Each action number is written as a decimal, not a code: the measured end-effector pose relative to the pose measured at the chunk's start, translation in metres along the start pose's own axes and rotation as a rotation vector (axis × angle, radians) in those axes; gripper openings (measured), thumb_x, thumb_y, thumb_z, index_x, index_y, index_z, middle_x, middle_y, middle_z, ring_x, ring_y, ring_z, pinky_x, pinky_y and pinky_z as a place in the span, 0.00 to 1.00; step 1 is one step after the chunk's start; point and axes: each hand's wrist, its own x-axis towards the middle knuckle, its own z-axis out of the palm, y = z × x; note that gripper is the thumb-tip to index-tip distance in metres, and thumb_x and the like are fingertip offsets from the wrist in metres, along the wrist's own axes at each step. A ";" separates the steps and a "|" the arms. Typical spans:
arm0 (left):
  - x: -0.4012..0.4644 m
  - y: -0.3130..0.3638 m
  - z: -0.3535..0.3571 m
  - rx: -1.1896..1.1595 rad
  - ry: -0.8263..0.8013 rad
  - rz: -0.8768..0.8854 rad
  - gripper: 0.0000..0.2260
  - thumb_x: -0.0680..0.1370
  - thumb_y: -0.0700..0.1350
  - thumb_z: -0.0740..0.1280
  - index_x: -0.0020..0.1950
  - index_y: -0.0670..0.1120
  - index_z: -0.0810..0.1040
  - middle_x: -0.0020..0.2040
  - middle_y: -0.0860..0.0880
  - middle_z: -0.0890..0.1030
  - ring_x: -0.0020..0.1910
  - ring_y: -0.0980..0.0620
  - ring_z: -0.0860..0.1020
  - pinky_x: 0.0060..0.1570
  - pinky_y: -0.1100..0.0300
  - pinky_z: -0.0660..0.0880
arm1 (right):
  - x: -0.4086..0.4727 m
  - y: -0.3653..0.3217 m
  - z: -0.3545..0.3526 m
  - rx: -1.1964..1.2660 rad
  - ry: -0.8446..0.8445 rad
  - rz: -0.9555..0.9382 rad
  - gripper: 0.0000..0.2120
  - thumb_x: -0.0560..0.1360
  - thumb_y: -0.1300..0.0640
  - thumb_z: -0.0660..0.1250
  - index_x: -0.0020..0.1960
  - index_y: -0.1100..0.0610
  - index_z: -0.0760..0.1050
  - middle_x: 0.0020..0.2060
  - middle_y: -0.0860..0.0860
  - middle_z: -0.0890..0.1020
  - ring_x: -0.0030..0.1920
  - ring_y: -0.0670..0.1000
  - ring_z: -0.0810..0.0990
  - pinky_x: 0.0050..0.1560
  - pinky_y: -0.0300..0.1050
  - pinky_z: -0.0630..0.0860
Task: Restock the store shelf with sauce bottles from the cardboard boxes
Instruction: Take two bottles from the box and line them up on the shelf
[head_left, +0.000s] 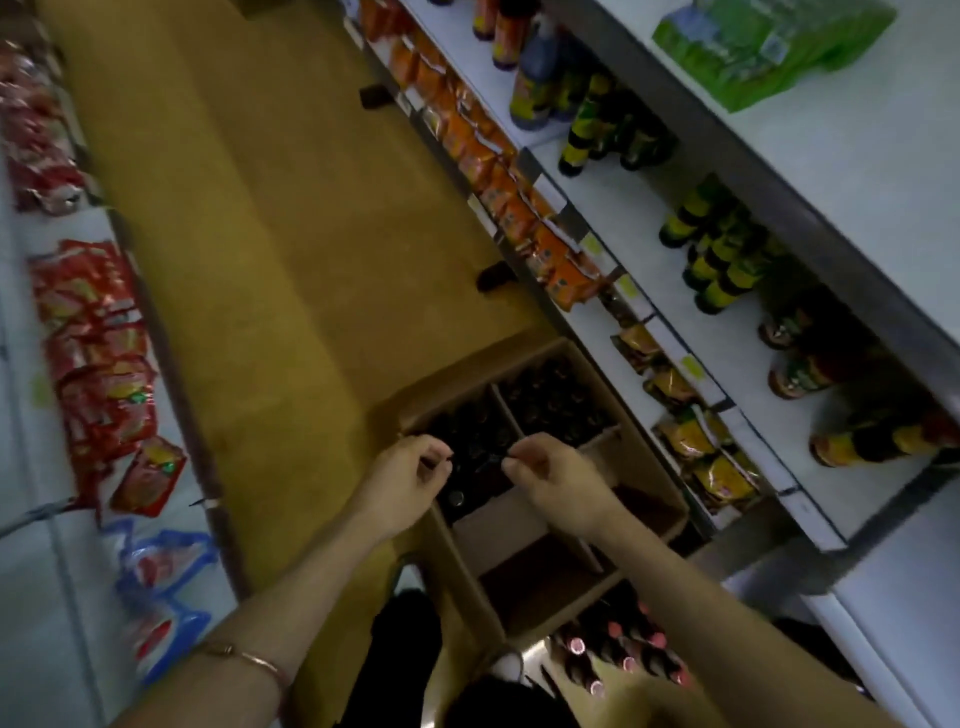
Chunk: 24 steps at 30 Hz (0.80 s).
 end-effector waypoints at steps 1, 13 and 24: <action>0.014 -0.012 0.008 -0.005 -0.012 -0.009 0.03 0.81 0.46 0.63 0.54 0.52 0.74 0.52 0.53 0.77 0.48 0.61 0.76 0.42 0.74 0.71 | 0.019 0.009 0.008 -0.012 -0.025 0.017 0.16 0.81 0.51 0.62 0.65 0.56 0.73 0.51 0.47 0.77 0.52 0.44 0.75 0.40 0.27 0.69; 0.137 -0.165 0.144 0.073 -0.103 -0.081 0.18 0.78 0.44 0.68 0.67 0.42 0.71 0.62 0.46 0.71 0.61 0.49 0.72 0.55 0.66 0.66 | 0.208 0.155 0.111 -0.134 -0.111 0.101 0.16 0.80 0.55 0.64 0.65 0.60 0.73 0.60 0.56 0.78 0.59 0.55 0.77 0.50 0.39 0.69; 0.195 -0.256 0.248 -0.031 -0.078 -0.307 0.20 0.76 0.32 0.67 0.68 0.38 0.71 0.61 0.44 0.73 0.52 0.55 0.75 0.47 0.77 0.68 | 0.304 0.237 0.187 -0.047 -0.104 0.058 0.29 0.79 0.66 0.60 0.77 0.60 0.55 0.74 0.59 0.63 0.72 0.57 0.65 0.69 0.45 0.63</action>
